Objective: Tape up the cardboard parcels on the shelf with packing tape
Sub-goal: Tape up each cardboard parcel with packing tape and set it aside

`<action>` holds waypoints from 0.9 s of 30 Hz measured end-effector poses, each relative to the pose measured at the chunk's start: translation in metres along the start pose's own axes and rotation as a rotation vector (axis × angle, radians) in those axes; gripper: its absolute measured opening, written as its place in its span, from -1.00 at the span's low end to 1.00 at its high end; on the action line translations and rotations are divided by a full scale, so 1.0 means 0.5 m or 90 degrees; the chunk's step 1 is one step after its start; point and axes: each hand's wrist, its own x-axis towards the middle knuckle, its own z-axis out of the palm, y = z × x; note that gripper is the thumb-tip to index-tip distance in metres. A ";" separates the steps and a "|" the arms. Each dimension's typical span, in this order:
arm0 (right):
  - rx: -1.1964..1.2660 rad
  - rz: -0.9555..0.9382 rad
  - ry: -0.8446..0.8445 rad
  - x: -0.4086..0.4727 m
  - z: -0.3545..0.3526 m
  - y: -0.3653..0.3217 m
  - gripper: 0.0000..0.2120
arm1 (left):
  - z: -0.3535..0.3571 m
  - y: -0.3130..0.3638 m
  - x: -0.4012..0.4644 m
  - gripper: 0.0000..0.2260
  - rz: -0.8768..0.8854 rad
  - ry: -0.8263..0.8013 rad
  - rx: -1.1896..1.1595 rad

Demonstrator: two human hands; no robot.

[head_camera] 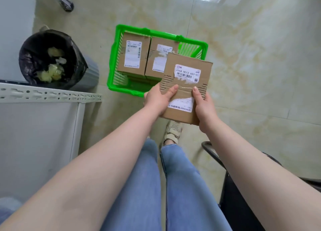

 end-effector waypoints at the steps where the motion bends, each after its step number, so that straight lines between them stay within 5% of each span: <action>1: -0.001 0.003 -0.001 0.022 -0.005 -0.001 -0.71 | 0.009 0.007 0.020 -0.35 0.000 -0.009 0.016; 9: 0.010 0.000 0.066 0.256 -0.020 -0.020 -0.77 | 0.084 -0.012 0.198 0.05 -0.181 -0.029 -0.047; 17: -0.021 -0.079 0.046 0.423 0.019 -0.027 -0.70 | 0.159 -0.027 0.332 -0.11 -0.324 -0.117 -0.249; 24: -0.025 -0.095 0.039 0.456 0.027 -0.036 -0.70 | 0.173 -0.018 0.376 -0.66 -0.323 -0.130 -0.358; 27: -0.036 -0.104 0.063 0.447 0.017 -0.038 -0.72 | 0.180 -0.015 0.364 -0.59 -0.336 -0.145 -0.398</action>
